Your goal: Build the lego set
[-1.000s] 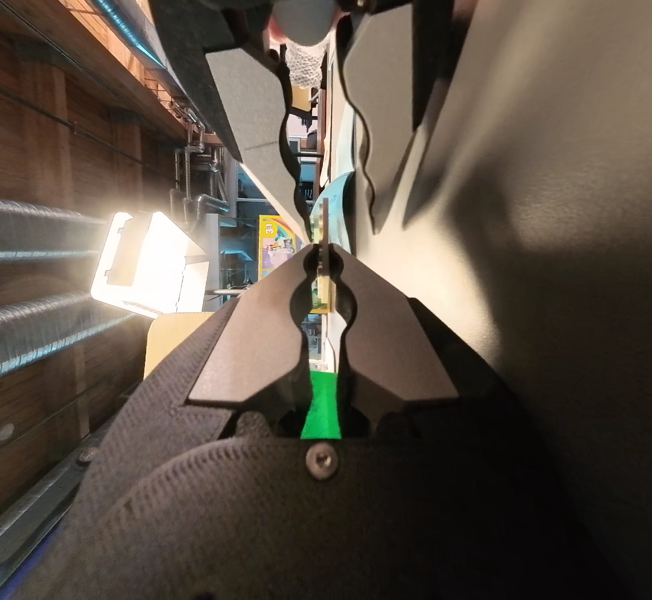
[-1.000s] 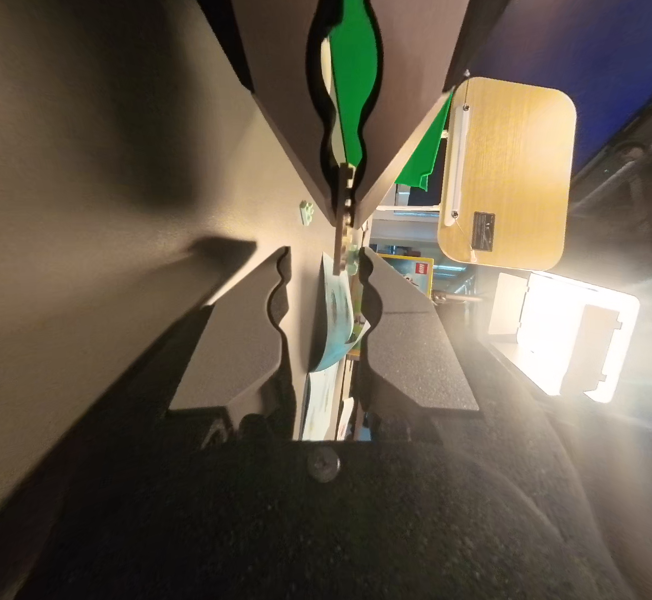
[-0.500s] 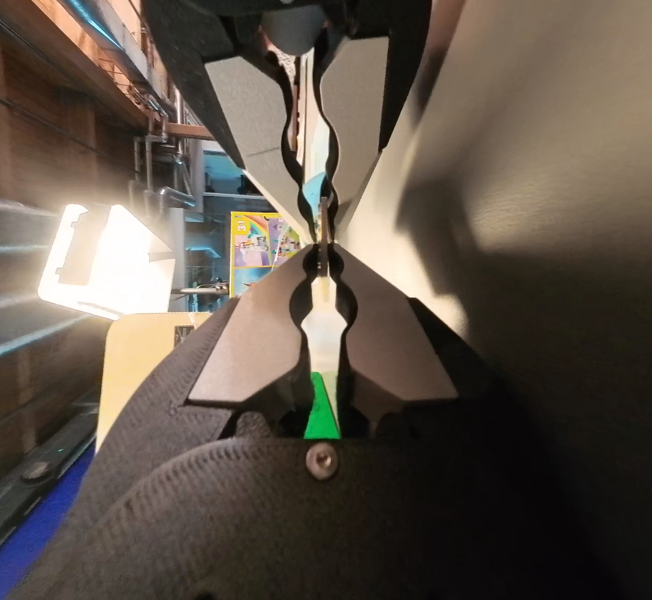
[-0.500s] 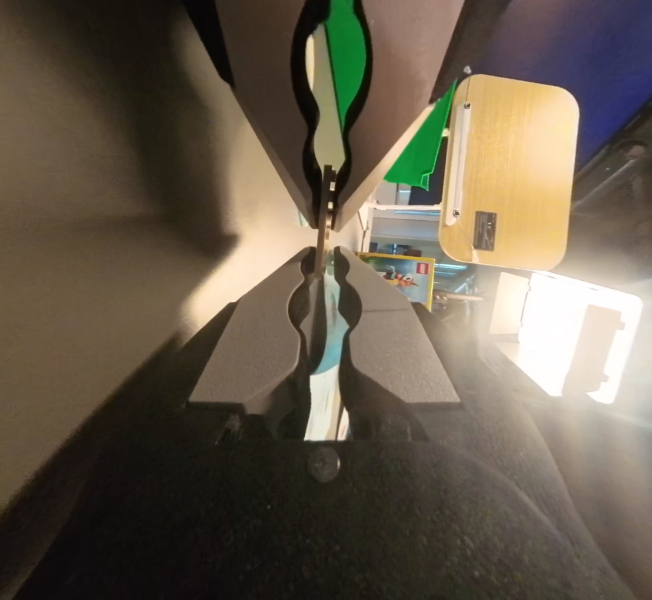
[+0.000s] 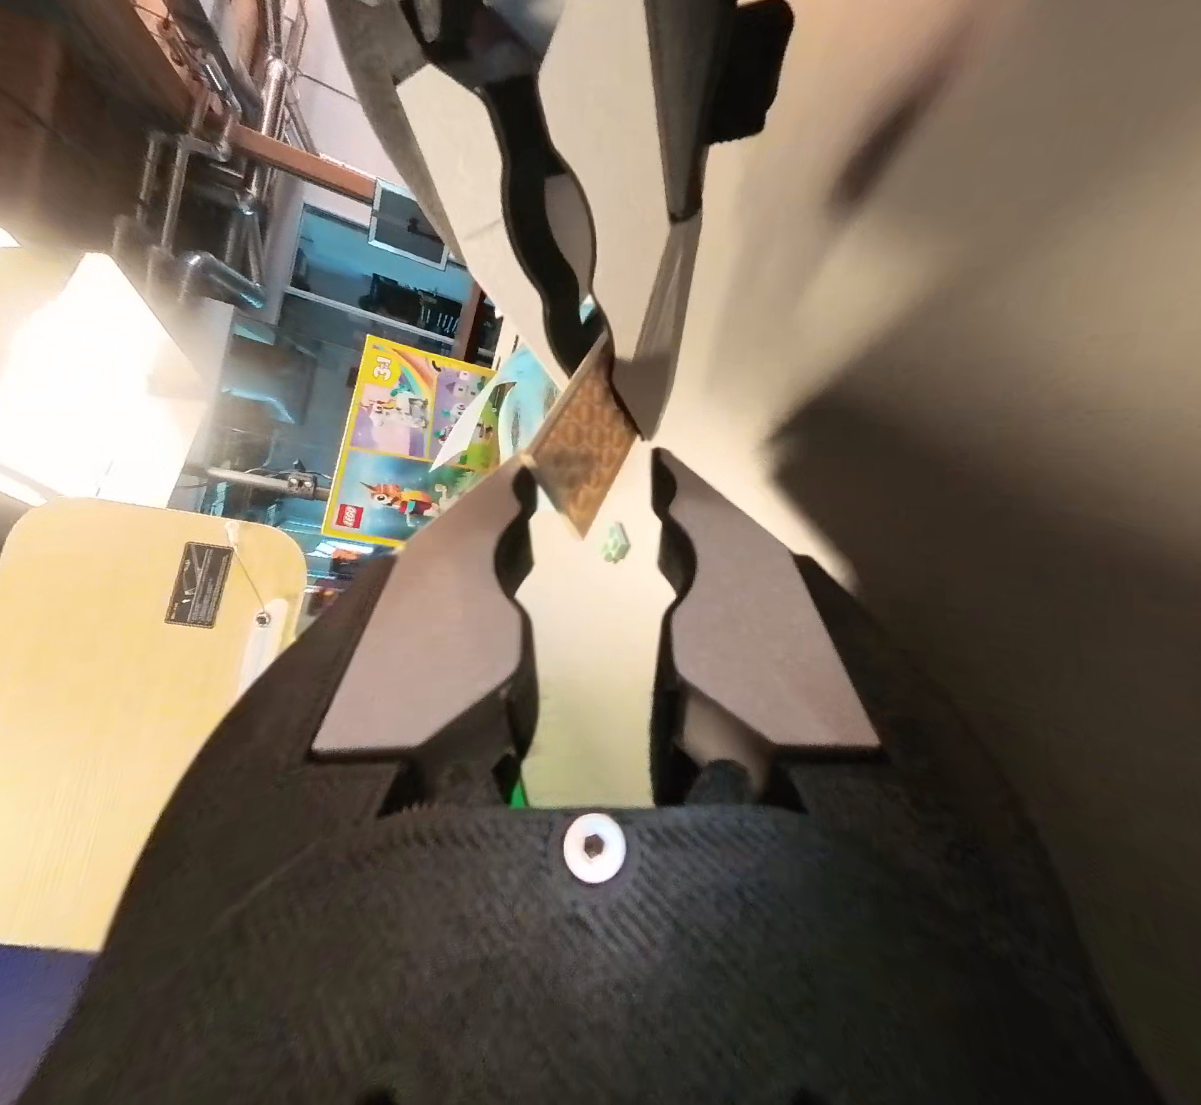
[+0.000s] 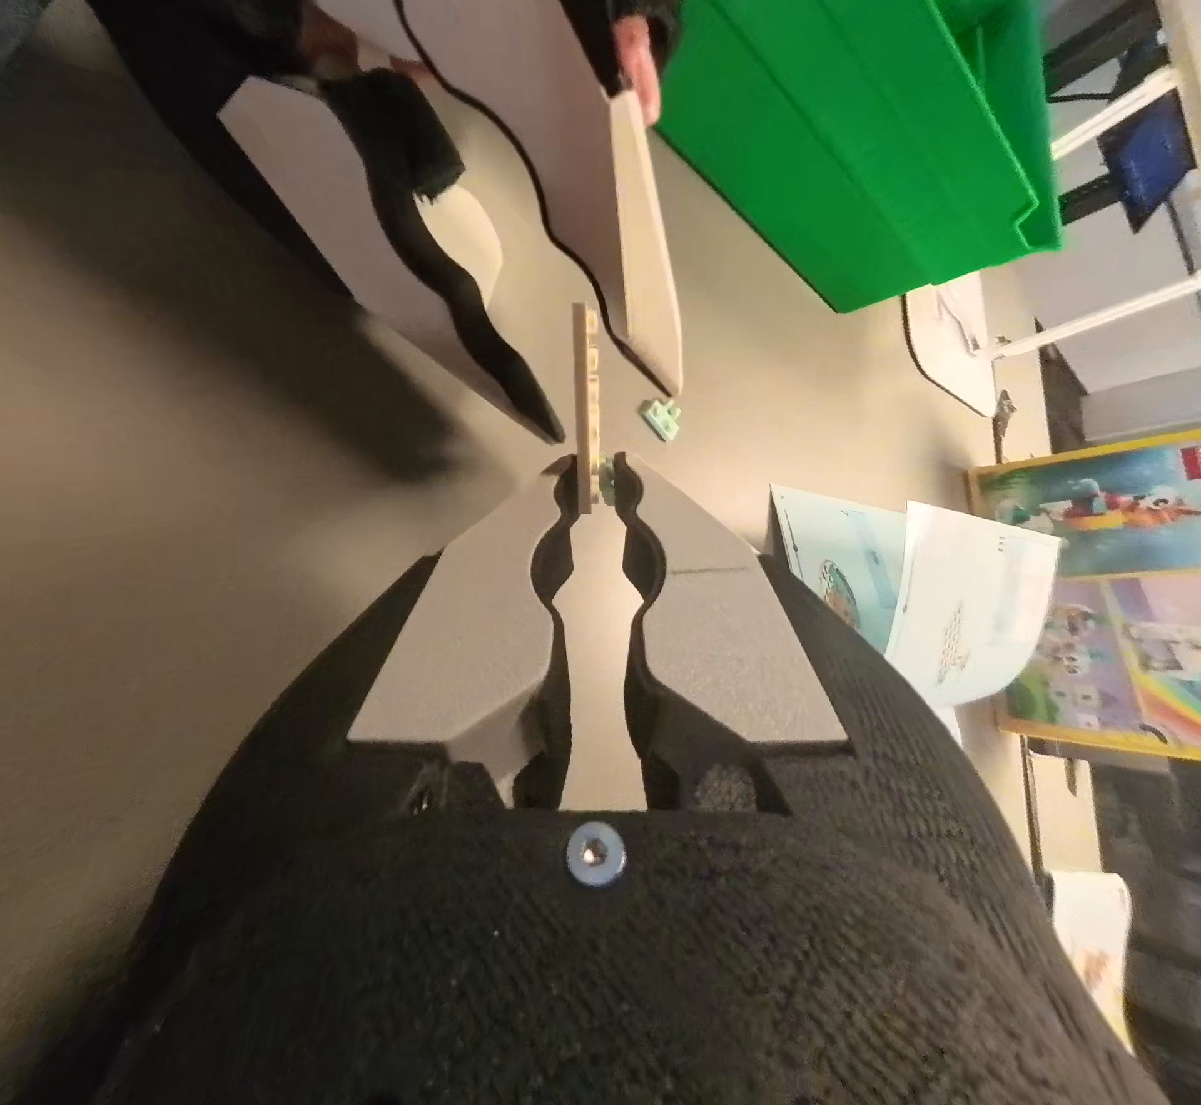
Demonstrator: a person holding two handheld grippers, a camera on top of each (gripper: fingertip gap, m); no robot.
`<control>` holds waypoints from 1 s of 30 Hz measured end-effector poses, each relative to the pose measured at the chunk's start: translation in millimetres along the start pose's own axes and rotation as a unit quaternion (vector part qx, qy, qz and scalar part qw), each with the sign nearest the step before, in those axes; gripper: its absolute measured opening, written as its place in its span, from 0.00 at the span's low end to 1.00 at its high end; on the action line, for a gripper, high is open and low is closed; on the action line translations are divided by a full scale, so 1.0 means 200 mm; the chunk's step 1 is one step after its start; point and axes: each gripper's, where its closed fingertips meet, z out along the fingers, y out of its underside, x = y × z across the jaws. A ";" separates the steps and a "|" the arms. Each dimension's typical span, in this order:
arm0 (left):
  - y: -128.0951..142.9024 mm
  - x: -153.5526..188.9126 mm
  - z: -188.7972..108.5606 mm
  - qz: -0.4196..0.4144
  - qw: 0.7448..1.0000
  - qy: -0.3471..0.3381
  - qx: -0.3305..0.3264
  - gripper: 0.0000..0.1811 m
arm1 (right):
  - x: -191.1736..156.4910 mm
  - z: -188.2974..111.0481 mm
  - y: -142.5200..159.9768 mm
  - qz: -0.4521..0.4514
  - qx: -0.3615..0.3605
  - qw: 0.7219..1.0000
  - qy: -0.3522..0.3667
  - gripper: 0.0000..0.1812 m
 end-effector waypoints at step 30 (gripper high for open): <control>0.06 0.01 -0.02 -0.001 0.999 0.007 -0.040 0.02 | 0.03 -0.04 0.06 0.029 0.022 0.999 -0.018 0.22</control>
